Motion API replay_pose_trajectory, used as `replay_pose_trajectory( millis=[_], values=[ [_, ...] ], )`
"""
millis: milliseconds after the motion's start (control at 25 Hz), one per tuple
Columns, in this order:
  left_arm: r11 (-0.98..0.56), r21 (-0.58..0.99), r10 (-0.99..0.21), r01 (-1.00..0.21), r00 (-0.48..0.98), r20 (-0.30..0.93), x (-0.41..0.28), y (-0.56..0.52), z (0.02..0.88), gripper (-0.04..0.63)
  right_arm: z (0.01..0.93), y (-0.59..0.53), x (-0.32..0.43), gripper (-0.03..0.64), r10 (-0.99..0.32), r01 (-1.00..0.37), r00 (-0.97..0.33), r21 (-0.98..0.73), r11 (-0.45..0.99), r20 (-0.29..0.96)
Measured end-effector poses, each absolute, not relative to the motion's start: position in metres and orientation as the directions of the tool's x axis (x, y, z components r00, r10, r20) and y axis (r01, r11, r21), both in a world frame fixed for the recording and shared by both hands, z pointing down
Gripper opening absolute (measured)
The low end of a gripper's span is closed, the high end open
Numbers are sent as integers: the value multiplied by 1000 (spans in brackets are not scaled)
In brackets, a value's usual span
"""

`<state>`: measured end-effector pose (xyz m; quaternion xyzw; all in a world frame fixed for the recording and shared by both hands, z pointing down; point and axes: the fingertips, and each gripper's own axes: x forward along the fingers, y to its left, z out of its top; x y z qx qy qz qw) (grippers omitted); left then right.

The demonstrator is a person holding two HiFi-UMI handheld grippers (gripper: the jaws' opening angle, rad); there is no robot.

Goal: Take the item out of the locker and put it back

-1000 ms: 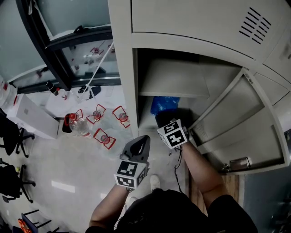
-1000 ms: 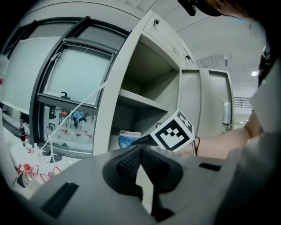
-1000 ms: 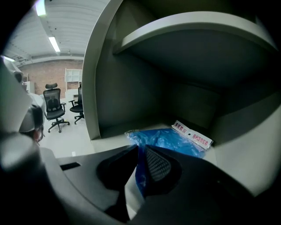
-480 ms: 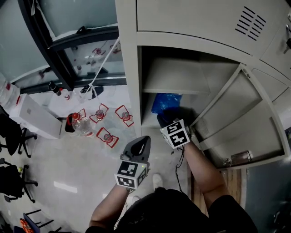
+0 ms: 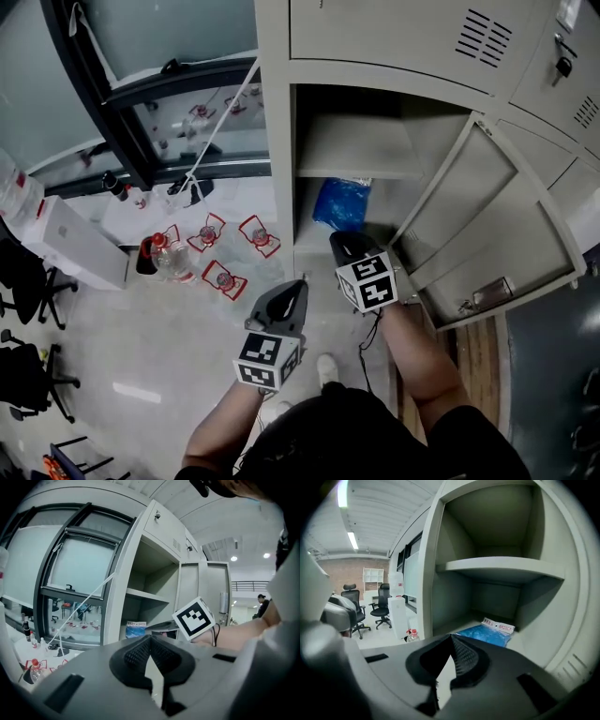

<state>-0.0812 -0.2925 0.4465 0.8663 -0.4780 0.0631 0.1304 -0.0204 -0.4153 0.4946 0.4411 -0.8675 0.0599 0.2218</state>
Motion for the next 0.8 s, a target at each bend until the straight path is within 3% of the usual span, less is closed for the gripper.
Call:
replay_pose_trajectory(
  millis=[800],
  values=[
    [-564, 128, -788, -816, 578, 210, -117, -174, 424, 3, 446, -237, -35, 0, -795, -839, -509, 16, 543, 329]
  ],
)
